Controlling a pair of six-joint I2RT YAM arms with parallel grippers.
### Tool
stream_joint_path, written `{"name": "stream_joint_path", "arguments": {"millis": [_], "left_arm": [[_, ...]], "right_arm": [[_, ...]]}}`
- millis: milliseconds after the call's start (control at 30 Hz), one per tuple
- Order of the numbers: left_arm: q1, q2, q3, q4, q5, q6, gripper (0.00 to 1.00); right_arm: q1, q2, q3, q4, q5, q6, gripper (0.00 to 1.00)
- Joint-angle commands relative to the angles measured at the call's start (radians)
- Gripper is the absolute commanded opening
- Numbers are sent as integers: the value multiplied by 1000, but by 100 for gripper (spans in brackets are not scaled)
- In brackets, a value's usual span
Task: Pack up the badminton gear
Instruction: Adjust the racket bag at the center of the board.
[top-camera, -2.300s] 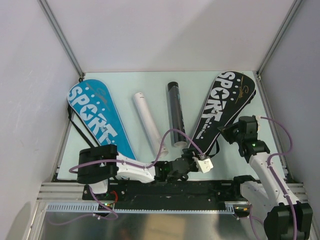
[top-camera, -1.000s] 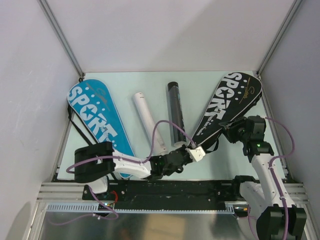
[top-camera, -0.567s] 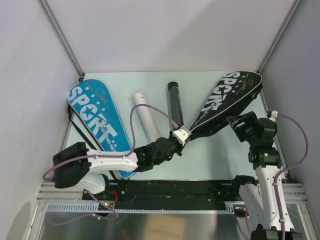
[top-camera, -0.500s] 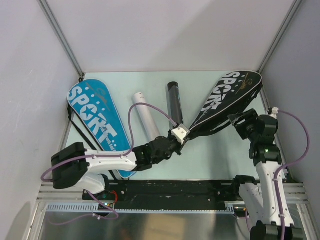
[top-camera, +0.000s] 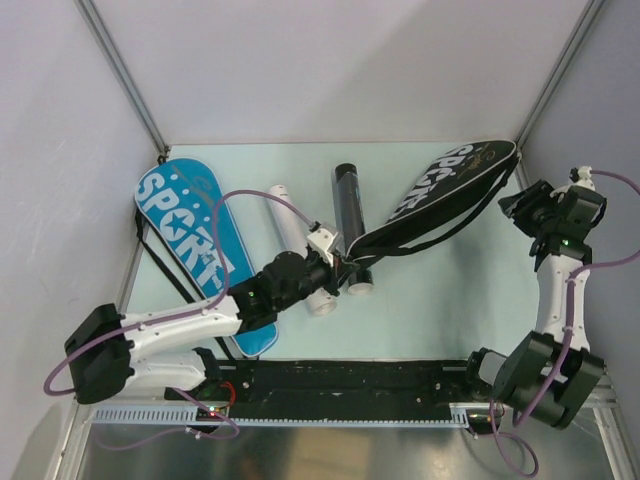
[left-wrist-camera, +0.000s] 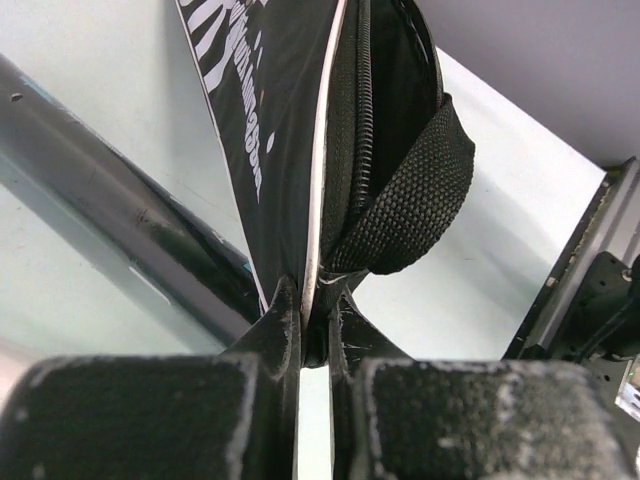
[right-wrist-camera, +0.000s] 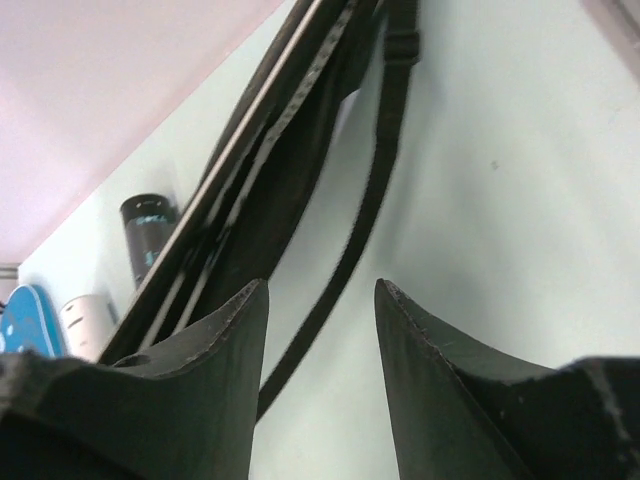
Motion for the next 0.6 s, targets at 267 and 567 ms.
{"name": "stream_joint_path", "arguments": {"millis": [267, 567], "left_arm": [[81, -115, 39, -194, 155, -139, 0], [178, -176, 66, -278, 335, -178, 0]], "right_arm": [[-97, 252, 165, 325, -56, -86, 50], [-101, 466, 233, 482, -211, -90, 45]]}}
